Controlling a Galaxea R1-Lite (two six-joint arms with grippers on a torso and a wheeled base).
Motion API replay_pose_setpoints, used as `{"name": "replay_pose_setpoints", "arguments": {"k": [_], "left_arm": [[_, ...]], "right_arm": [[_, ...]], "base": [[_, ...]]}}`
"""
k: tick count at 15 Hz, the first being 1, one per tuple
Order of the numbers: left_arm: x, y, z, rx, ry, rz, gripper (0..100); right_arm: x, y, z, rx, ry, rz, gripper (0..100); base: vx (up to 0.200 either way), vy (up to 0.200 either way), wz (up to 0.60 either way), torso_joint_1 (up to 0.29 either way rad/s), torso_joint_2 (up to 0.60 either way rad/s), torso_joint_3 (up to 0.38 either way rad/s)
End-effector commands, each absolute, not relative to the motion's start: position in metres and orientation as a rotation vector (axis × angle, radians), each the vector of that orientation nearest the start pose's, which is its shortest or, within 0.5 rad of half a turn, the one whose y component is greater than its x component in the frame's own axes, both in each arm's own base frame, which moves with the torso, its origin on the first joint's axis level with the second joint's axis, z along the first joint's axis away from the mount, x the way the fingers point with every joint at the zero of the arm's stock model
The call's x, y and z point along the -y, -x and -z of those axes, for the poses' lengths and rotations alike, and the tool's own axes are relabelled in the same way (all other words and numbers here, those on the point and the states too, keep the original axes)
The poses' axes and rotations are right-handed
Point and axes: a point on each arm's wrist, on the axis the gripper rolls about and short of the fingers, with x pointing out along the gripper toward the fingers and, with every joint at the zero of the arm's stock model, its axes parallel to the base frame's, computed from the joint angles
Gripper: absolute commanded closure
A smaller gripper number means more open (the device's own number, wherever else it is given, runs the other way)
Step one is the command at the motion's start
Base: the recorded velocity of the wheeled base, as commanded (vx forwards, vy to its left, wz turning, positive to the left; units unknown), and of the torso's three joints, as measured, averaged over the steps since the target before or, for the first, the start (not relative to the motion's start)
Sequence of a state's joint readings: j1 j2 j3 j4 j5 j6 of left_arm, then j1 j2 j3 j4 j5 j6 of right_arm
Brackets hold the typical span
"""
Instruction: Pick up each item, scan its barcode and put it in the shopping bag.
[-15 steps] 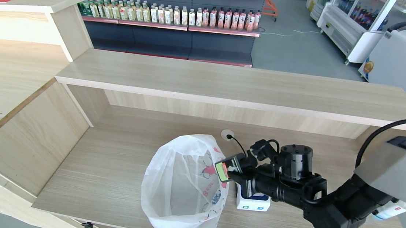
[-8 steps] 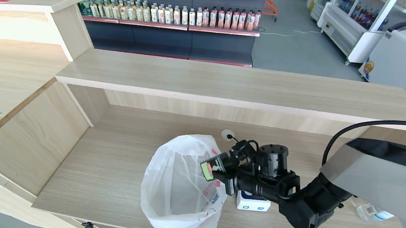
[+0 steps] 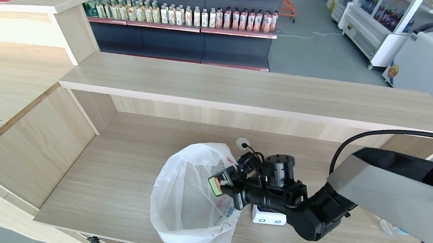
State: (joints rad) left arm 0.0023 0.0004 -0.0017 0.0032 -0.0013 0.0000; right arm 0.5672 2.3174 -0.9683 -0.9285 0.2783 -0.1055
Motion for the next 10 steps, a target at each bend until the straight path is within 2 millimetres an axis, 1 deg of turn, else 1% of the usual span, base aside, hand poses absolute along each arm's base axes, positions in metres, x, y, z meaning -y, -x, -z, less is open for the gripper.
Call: {"name": "replay_pose_setpoints", "arguments": {"k": [1,4,5,6,7,8,10], "left_arm": [[0.000,0.023,-0.076,-0.002,0.000,-0.002,0],[0.000,0.023,-0.076,-0.002,0.000,-0.002,0],[0.000,0.023,-0.076,-0.002,0.000,-0.002,0],[0.000,0.023,-0.076,-0.002,0.000,-0.002,0],[0.000,0.023,-0.076,-0.002,0.000,-0.003,0],[0.000,0.023,-0.076,-0.002,0.000,-0.002,0],[0.000,0.023,-0.076,-0.002,0.000,-0.002,0]], "right_arm": [[-0.225,-0.341,-0.009,-0.418,0.188,-0.860,100],[-0.228,-0.346,-0.008,-0.423,0.211,-0.866,100],[-0.230,-0.349,-0.012,-0.403,0.211,-0.873,0],[-0.231,-0.349,-0.017,-0.395,0.194,-0.871,0],[-0.233,-0.349,-0.026,-0.383,0.163,-0.871,0],[-0.233,-0.347,-0.043,-0.370,0.092,-0.860,0],[-0.226,-0.339,-0.086,-0.344,-0.075,-0.833,0]], "base": [[0.000,0.000,0.00,0.000,0.00,0.000],[0.000,0.000,0.00,0.000,0.00,0.000],[0.000,0.000,0.00,0.000,0.00,0.000],[0.000,0.000,0.00,0.000,0.00,0.000],[0.000,0.000,0.00,0.000,0.00,0.000],[0.000,0.000,0.00,0.000,0.00,0.000],[0.000,0.000,0.00,0.000,0.00,0.000]]}}
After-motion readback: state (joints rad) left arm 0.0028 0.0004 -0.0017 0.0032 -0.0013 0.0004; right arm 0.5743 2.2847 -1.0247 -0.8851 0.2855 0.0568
